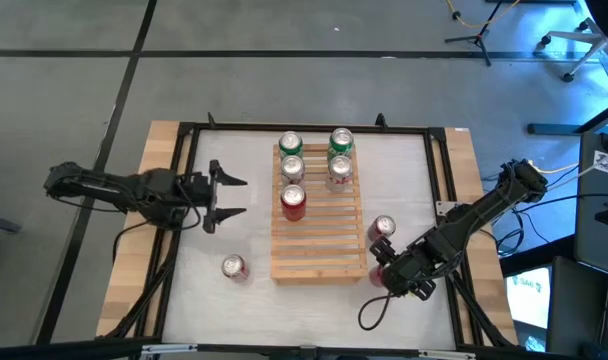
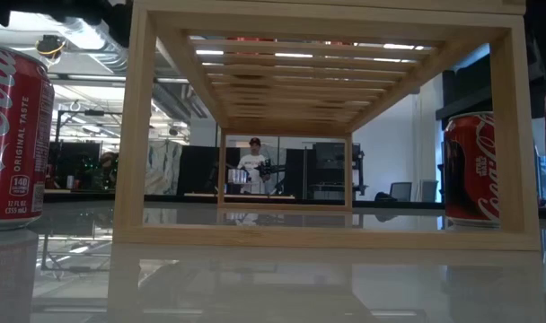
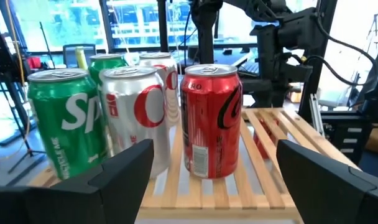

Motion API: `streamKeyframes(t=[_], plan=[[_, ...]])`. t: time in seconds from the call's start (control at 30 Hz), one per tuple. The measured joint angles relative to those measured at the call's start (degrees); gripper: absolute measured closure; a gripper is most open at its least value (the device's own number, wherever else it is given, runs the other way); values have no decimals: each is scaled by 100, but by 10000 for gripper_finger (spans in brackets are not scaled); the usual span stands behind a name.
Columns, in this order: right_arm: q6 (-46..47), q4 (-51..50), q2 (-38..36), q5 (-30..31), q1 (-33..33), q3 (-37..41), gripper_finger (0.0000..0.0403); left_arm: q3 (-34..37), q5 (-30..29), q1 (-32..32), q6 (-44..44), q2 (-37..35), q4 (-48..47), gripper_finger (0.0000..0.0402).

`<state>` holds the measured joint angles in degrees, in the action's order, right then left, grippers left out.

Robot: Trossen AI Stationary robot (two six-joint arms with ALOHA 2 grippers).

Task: Place canned beverage on shelf
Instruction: Put the red and black soda can on the shelf aligned with the red and black soda can

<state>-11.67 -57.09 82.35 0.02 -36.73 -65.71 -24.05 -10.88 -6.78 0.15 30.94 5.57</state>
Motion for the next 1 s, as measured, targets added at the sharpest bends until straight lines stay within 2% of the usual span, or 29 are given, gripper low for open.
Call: streamKeyframes(t=[0.3, 0.63, 1.0], plan=[[1, -1, 0, -84, 0, 0, 136, 3, -67, 0, 3, -727, -667, 72], [-21, -197, -2, -222, 0, -4, 136, 534, -395, 1, -290, -1368, -558, 72], [-57, -208, -2, -222, 0, -4, 136, 588, -395, 0, 194, -1504, -617, 72]])
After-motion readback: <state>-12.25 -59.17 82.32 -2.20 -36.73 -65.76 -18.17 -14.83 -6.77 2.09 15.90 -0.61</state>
